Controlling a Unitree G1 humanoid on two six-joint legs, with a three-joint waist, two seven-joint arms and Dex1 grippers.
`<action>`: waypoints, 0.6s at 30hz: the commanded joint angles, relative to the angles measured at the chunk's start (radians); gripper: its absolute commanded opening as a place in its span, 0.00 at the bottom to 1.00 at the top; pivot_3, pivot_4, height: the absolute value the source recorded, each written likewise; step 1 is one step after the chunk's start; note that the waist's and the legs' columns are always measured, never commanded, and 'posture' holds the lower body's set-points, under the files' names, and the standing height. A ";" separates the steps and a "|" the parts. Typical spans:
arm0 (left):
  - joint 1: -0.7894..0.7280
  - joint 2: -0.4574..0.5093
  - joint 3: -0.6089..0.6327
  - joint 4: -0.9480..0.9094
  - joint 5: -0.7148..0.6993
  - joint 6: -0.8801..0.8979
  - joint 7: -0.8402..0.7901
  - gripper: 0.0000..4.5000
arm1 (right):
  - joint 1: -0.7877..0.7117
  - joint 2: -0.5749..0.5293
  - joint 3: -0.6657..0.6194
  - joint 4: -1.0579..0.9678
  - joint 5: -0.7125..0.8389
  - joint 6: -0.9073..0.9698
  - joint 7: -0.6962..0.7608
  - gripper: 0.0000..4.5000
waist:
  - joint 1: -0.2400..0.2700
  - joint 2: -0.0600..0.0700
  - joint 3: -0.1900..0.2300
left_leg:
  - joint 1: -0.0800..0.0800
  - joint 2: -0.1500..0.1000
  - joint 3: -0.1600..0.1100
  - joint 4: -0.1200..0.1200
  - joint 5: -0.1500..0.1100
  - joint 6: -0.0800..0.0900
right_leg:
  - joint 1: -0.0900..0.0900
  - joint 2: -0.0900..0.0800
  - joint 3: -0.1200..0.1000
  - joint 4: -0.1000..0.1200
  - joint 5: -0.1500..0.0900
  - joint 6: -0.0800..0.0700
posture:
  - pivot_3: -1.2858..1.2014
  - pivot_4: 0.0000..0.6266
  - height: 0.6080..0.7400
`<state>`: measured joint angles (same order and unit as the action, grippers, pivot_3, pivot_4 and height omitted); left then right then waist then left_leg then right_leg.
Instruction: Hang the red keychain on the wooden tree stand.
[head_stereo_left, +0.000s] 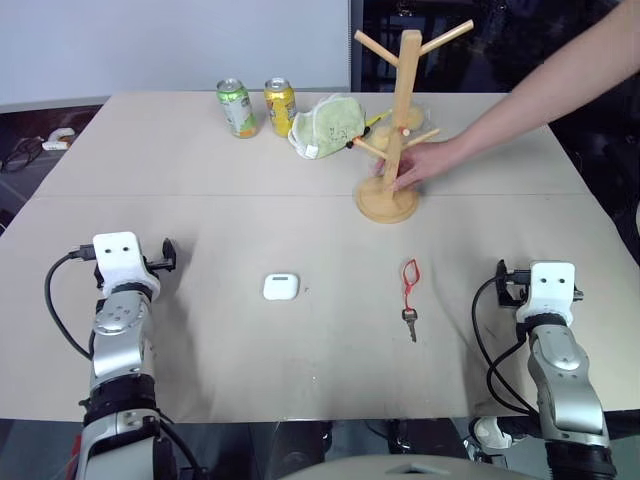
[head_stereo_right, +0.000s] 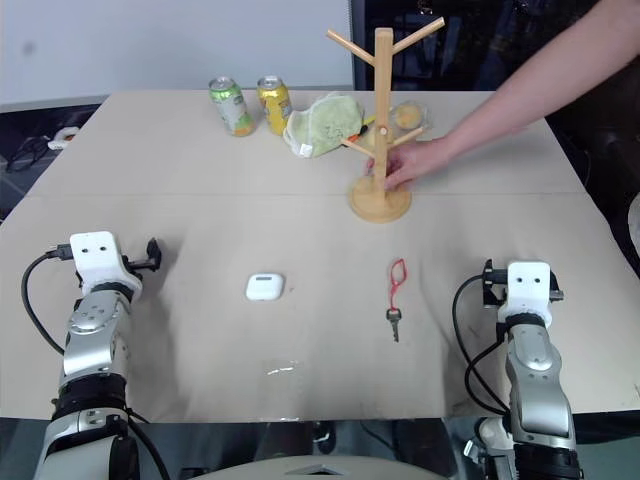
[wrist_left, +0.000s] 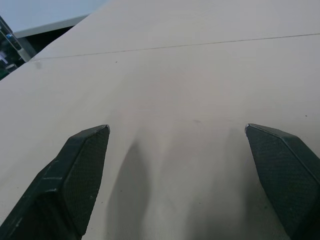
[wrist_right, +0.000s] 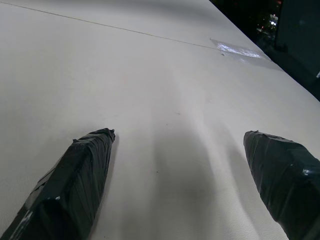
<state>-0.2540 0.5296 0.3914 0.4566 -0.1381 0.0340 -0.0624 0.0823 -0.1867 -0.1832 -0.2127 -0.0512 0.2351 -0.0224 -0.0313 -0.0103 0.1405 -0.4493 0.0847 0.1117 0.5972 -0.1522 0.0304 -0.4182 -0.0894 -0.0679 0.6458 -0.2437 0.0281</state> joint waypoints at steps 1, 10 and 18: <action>0.015 0.011 0.007 0.016 0.004 0.012 -0.008 1.00 | 0.007 -0.003 -0.027 -0.011 0.003 0.004 -0.010 0.99 | 0.000 0.000 0.000 | 0.000 0.000 0.000 0.000 0.000 0.000 | 0.000 0.000 0.000 0.000 0.000 0.000 | 0.52 0.24 1.00; -0.001 0.016 0.012 0.007 -0.045 0.021 -0.099 1.00 | -0.007 0.005 -0.017 -0.003 0.001 0.002 -0.021 0.99 | 0.002 0.000 0.000 | 0.000 -0.001 0.000 0.001 0.000 0.000 | 0.001 0.000 0.000 0.000 0.000 0.000 | 0.52 0.24 1.00; 0.010 0.043 0.018 -0.007 -0.051 0.036 -0.150 1.00 | -0.003 0.010 -0.020 -0.006 0.001 0.000 -0.028 0.99 | 0.002 -0.002 0.000 | 0.000 -0.001 0.000 0.001 0.000 0.000 | 0.001 0.000 0.000 0.000 0.000 0.000 | 0.52 0.24 1.00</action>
<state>-0.2536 0.5594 0.4047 0.4565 -0.1818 0.0634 -0.1964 0.0797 -0.1769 -0.1849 -0.2102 -0.0520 0.2366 -0.0415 -0.0289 -0.0122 0.1409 -0.4494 0.0836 0.1116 0.5982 -0.1522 0.0304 -0.4173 -0.0896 -0.0679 0.6458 -0.2436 0.0283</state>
